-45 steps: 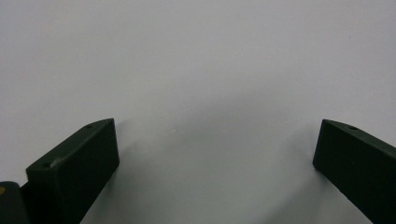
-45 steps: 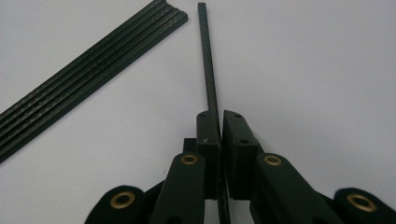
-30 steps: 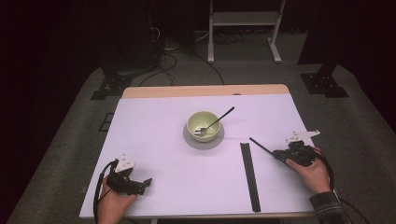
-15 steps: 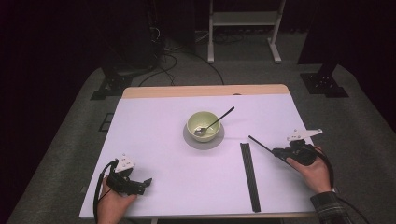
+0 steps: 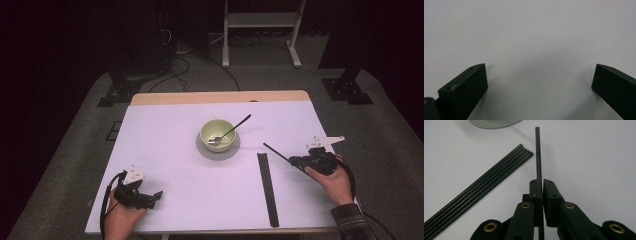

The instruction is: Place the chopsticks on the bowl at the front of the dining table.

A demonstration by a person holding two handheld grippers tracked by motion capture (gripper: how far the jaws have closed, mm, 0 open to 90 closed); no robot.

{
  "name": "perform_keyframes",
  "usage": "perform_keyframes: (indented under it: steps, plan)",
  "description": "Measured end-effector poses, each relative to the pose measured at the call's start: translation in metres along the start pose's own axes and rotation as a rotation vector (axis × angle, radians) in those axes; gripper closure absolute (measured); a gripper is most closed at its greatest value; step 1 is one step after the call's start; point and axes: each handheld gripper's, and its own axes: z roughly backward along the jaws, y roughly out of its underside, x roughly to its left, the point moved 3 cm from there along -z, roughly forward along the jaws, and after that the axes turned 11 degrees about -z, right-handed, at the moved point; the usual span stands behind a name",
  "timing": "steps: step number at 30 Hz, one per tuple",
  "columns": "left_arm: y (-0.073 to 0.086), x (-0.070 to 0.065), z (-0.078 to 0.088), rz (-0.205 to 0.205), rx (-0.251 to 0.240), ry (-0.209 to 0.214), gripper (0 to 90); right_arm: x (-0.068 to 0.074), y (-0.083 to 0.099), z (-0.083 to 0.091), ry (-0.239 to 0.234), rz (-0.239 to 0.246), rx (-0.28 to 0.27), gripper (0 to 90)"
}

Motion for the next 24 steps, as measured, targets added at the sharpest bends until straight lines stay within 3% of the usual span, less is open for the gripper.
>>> perform_keyframes:
  steps: [24]
  plan:
    - [0.0, 0.0, 0.0, 0.0, 0.0, 0.0, 0.0, 0.02, -0.016, -0.001, -0.052, 0.021, -0.034, 85.5]
